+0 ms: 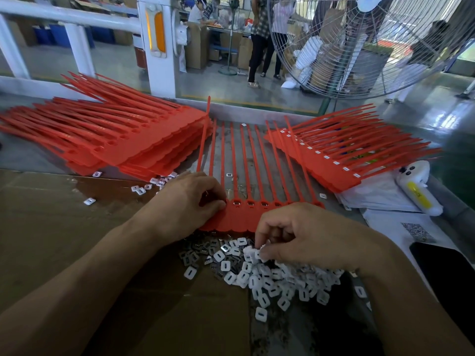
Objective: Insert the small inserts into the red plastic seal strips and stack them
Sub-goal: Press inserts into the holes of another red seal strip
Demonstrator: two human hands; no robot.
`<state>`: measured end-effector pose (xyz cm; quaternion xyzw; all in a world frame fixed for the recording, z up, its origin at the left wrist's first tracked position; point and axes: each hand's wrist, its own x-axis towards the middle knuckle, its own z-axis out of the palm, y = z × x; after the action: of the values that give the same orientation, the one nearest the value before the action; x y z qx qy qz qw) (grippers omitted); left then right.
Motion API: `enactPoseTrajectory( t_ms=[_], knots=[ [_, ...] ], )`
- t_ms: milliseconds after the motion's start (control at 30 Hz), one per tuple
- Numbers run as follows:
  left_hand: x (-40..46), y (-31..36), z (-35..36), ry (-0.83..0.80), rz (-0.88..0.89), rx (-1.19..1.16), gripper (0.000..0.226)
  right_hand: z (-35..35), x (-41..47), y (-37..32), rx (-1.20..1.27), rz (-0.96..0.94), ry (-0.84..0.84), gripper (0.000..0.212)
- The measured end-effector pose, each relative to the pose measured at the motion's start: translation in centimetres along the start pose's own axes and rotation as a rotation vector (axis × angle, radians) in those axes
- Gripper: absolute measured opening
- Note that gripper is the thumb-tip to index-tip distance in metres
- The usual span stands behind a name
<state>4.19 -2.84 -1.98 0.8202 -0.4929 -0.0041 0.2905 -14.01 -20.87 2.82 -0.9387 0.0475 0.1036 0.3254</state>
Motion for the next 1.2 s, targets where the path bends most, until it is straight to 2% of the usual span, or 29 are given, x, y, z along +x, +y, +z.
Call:
enactPoseTrajectory(
  t_ms=[167,333,500,567,700,1000,1100,1200],
  knots=[
    [-0.1,0.3,-0.2,0.016,0.008,0.006,0.015,0.1,0.2,0.5,0.208,-0.044,0.075,0.004],
    [-0.2,0.8,-0.4,0.109,0.063,-0.081,0.014,1.0,1.1,0.8,0.42,0.022,0.162,0.005],
    [-0.5,1.7,-0.8,-0.037,0.172,-0.344,0.018,1.7,2.1,0.8,0.676,0.024,0.25,0.008],
    [-0.6,2.0,-0.8,-0.067,0.175,-0.389,0.023,1.8,2.3,0.8,0.701,0.014,0.261,0.012],
    [-0.7,2.3,-0.6,0.022,0.234,-0.413,0.02,1.8,2.4,0.6,0.761,-0.011,0.256,0.011],
    [-0.3,1.9,-0.4,0.12,0.373,-0.236,0.014,2.1,2.8,0.8,0.794,-0.021,0.286,0.01],
    [-0.2,1.3,-0.8,0.126,0.323,-0.167,0.012,2.3,2.9,1.0,0.741,0.013,0.414,0.008],
    [0.2,-0.2,-1.8,0.121,0.124,-0.078,0.012,2.4,2.9,1.3,0.622,0.052,0.557,0.01]
  ],
)
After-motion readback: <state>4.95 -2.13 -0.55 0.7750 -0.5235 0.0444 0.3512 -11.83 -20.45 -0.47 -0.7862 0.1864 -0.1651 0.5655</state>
